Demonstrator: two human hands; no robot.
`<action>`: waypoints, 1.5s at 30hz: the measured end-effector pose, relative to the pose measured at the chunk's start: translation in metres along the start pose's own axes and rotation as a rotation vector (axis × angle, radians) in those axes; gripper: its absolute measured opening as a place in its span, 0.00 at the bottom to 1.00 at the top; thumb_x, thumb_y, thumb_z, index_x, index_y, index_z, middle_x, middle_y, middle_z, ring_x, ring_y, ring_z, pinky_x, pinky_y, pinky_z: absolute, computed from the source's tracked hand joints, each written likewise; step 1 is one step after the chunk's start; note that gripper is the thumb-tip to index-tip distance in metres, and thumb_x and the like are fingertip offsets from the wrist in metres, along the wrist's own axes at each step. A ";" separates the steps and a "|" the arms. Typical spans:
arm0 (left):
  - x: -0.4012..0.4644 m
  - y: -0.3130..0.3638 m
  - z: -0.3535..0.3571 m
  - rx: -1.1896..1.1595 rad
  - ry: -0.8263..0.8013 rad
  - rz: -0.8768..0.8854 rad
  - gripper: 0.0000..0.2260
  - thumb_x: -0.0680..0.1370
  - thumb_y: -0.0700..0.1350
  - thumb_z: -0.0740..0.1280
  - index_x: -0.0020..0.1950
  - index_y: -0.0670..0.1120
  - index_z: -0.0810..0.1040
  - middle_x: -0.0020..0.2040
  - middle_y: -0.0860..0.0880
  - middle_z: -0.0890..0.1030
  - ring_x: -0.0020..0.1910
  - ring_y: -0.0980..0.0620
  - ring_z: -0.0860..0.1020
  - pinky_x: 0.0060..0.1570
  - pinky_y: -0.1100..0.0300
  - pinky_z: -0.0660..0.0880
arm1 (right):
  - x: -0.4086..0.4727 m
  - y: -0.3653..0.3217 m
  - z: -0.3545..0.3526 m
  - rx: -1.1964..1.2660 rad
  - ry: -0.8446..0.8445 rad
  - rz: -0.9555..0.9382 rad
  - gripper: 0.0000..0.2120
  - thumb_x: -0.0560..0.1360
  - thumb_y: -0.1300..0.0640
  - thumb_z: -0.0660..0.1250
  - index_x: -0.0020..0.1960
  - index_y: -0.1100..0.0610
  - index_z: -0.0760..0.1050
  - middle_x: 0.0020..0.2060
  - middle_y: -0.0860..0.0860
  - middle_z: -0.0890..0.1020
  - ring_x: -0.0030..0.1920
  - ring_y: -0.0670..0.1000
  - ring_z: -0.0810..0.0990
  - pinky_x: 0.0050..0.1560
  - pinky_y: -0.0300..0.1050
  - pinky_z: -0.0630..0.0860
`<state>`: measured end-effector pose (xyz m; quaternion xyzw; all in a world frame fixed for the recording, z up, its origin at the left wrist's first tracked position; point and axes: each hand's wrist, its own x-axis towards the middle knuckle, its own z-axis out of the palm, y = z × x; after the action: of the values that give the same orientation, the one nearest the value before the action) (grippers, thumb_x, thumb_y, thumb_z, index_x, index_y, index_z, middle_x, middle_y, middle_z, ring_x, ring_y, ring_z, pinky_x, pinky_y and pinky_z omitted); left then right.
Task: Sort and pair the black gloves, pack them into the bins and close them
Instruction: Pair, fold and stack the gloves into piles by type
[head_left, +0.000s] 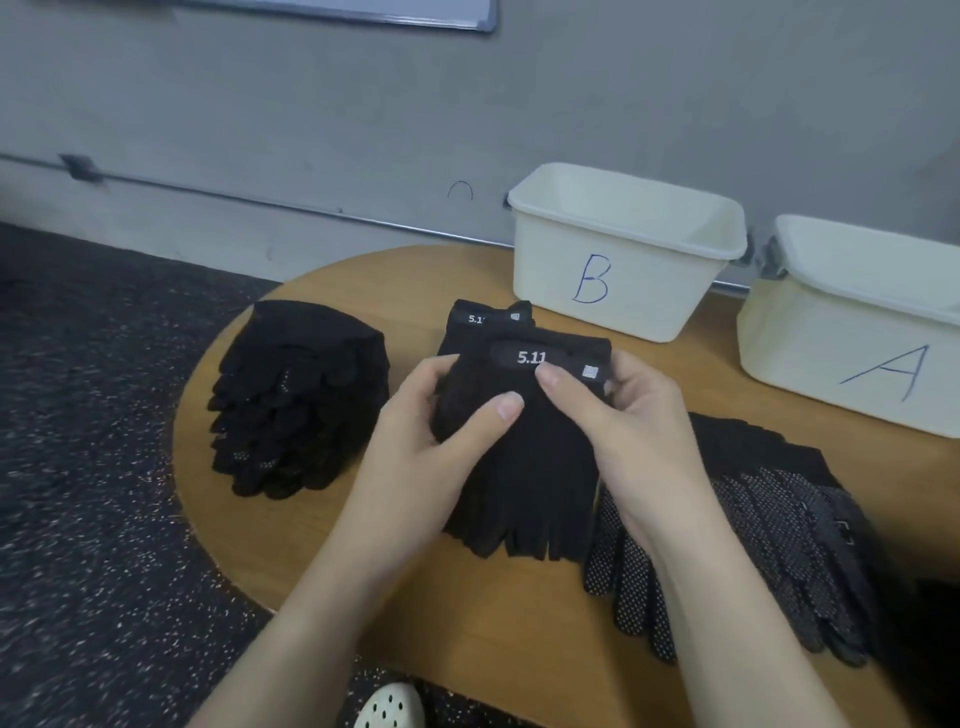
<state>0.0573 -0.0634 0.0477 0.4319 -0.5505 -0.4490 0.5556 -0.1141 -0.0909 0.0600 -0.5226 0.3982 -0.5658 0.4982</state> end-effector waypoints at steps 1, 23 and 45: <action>0.002 -0.003 -0.005 0.026 -0.006 -0.030 0.13 0.78 0.50 0.72 0.61 0.51 0.80 0.54 0.56 0.86 0.53 0.58 0.85 0.48 0.63 0.82 | 0.008 0.000 0.003 0.004 0.027 -0.012 0.07 0.77 0.57 0.75 0.55 0.52 0.85 0.51 0.52 0.88 0.52 0.54 0.88 0.47 0.46 0.84; 0.032 -0.046 -0.009 0.101 0.382 -0.351 0.06 0.84 0.45 0.67 0.53 0.44 0.81 0.35 0.48 0.84 0.24 0.54 0.80 0.26 0.60 0.79 | 0.123 0.031 -0.007 -0.362 0.018 0.144 0.12 0.74 0.54 0.78 0.56 0.54 0.83 0.51 0.50 0.88 0.50 0.50 0.87 0.51 0.48 0.84; 0.020 -0.036 -0.012 0.670 0.499 0.108 0.06 0.83 0.49 0.65 0.47 0.51 0.79 0.38 0.57 0.77 0.36 0.60 0.76 0.38 0.71 0.73 | 0.106 0.022 0.016 -1.408 -0.302 -0.646 0.23 0.85 0.45 0.57 0.76 0.52 0.71 0.78 0.50 0.68 0.80 0.53 0.61 0.80 0.55 0.53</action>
<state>0.0688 -0.0908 0.0170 0.6548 -0.5367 -0.0969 0.5233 -0.0905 -0.1980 0.0611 -0.8760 0.4195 -0.2202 -0.0905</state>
